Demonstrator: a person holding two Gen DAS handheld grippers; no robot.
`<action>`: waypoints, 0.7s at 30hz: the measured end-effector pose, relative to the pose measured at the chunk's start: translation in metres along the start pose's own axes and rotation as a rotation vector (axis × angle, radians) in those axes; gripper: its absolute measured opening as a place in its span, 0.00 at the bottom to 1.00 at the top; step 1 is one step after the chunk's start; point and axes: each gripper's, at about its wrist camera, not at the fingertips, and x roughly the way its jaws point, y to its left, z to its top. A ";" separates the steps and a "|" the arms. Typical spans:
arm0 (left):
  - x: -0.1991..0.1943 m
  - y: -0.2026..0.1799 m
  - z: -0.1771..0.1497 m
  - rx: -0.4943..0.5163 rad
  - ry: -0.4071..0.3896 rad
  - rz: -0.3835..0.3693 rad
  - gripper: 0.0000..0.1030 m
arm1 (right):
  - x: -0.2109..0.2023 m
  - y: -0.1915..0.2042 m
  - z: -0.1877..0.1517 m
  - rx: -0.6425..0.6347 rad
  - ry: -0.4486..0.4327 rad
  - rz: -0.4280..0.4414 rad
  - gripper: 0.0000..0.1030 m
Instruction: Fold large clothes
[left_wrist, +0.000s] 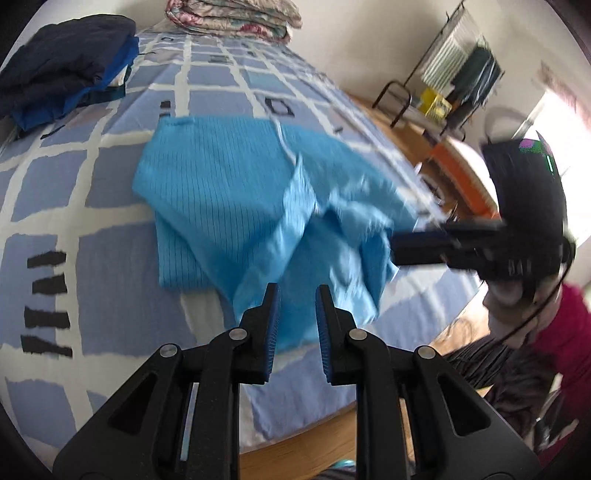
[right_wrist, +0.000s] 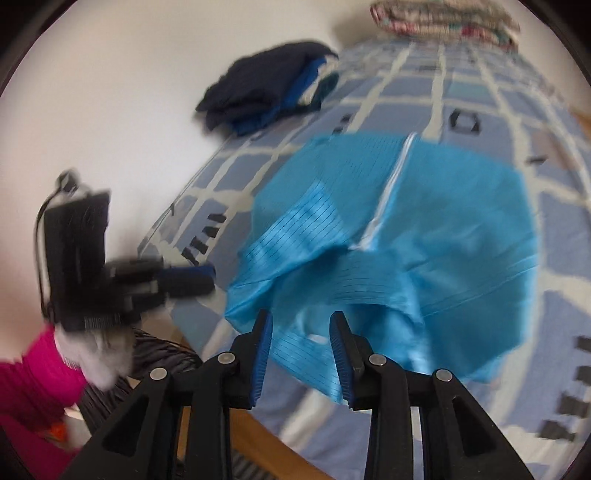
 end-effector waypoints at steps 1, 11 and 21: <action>0.002 -0.001 -0.005 0.009 0.007 0.014 0.18 | 0.010 0.000 0.003 0.028 0.008 0.014 0.34; 0.029 0.002 -0.014 0.109 0.035 0.165 0.18 | 0.067 -0.029 0.035 0.248 0.017 0.089 0.43; 0.035 -0.018 -0.017 0.197 0.024 0.216 0.18 | 0.073 -0.025 0.047 0.295 0.017 0.114 0.43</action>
